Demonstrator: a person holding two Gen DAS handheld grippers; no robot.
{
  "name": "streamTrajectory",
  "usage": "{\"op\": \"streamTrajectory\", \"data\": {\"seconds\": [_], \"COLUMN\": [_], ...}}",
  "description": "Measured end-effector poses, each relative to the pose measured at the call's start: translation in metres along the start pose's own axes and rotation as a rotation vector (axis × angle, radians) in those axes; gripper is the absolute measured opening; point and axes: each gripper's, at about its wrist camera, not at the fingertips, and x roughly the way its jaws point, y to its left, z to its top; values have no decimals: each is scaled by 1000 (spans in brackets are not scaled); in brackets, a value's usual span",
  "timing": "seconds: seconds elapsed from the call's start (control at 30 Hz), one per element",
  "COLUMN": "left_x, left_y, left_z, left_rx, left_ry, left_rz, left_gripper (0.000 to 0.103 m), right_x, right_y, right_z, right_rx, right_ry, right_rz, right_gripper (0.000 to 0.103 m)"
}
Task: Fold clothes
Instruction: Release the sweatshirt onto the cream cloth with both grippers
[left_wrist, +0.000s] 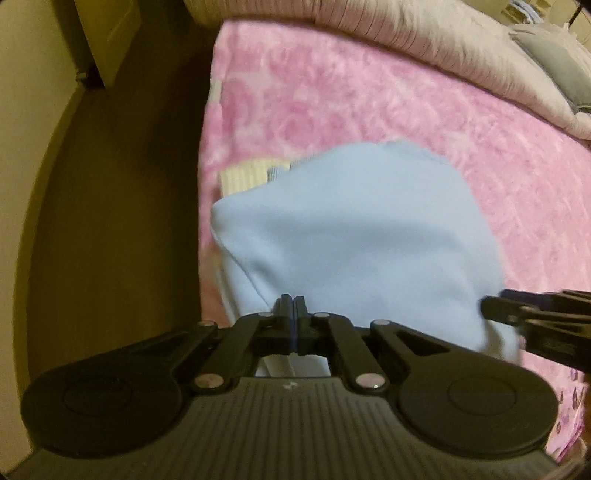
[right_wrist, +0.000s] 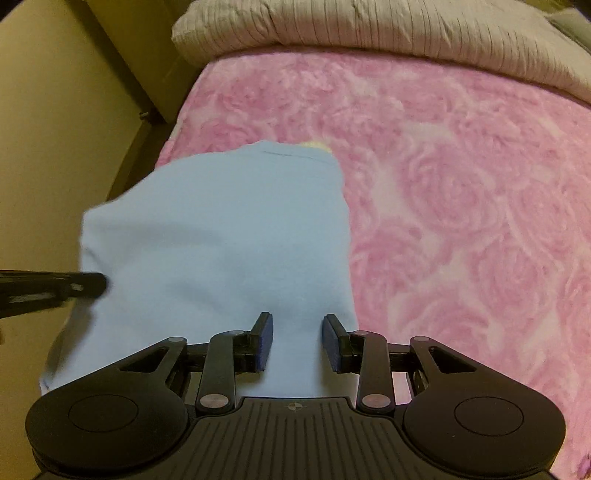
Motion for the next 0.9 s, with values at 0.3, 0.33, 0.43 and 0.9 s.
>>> {"op": "streamTrajectory", "data": {"seconds": [0.3, 0.33, 0.43, 0.9], "left_x": [-11, -2, 19, -53], "left_y": [-6, -4, -2, -29], "left_z": [27, 30, 33, -52], "left_rx": [-25, -44, -52, -209], "left_ry": [-54, -42, -12, -5], "left_rz": [48, 55, 72, 67], "left_gripper": [3, 3, 2, 4], "right_x": [14, 21, 27, -32], "right_y": [-4, -5, -2, 14], "right_z": [43, 42, 44, -15], "right_rx": [8, 6, -30, -231], "right_ry": [-39, -21, 1, 80], "right_rz": [-20, -23, -39, 56], "right_gripper": [34, 34, 34, 34]}}
